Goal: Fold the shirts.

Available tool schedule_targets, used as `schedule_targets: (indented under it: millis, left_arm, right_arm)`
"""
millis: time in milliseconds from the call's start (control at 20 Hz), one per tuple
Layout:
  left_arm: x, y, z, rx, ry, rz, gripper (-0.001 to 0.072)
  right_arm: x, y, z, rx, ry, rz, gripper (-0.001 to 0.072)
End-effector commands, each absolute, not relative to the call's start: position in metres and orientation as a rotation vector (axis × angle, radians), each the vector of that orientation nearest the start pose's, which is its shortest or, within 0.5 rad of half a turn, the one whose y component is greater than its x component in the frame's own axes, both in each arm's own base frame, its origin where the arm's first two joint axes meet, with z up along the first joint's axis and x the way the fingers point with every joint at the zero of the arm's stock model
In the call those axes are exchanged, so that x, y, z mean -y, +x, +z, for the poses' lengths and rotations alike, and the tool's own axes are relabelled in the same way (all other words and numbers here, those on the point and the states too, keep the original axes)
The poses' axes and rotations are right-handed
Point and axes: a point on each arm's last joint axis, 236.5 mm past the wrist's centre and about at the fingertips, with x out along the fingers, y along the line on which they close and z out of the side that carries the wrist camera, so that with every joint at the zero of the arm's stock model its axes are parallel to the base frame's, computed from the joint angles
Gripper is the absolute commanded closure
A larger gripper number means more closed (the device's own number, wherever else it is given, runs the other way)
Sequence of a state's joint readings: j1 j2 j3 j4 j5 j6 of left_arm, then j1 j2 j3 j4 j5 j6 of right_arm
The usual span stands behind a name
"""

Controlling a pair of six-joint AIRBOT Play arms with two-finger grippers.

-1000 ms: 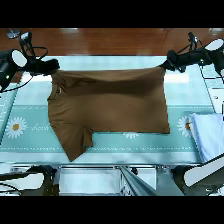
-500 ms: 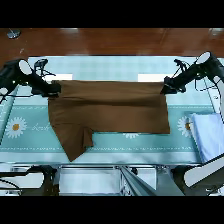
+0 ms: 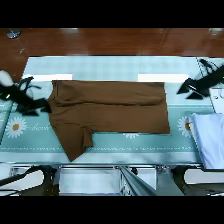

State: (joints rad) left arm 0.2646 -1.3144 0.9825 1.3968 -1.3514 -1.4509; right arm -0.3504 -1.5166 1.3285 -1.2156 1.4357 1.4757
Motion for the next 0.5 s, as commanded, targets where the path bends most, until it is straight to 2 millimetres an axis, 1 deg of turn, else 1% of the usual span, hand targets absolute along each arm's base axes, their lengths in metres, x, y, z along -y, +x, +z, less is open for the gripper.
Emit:
schedule_targets:
  millis: [0, 50, 100, 150, 200, 250, 350, 450]
  left_arm:
    - [-0.029, 0.232, -0.074, -1.546, -0.683, 0.047, 0.0004]
    - [-0.019, 0.223, -0.079, -1.512, -0.847, 0.046, 0.0004]
    - [-0.008, 0.217, -0.082, -1.484, -0.955, 0.031, 0.0004]
    - [0.0, 0.213, -0.085, -1.451, -1.015, 0.014, 0.0004]
    - [0.005, 0.216, -0.088, -1.414, -1.061, 0.024, 0.0004]
    - [0.014, 0.219, -0.089, -1.388, -1.095, 0.004, 0.0005]
    - [0.03, 0.212, -0.094, -1.423, -1.075, -0.044, 0.0004]
    - [0.045, 0.212, -0.1, -1.434, -1.04, -0.08, 0.0004]
  right_arm:
    - [0.054, 0.33, -0.025, -1.35, 0.739, -0.065, 0.0096]
    - [0.023, 0.328, -0.018, -1.265, 0.844, 0.038, 0.0096]
    - [-0.01, 0.329, -0.005, -1.165, 0.909, 0.171, 0.0097]
    - [-0.03, 0.328, 0.002, -1.103, 0.963, 0.23, 0.0097]
    - [-0.039, 0.324, 0.001, -1.079, 0.986, 0.239, 0.0097]
    - [-0.042, 0.318, -0.005, -1.087, 0.98, 0.228, 0.0097]
    - [-0.044, 0.307, -0.014, -1.138, 0.953, 0.23, 0.0097]
    - [-0.045, 0.306, -0.014, -1.144, 0.954, 0.236, 0.0097]
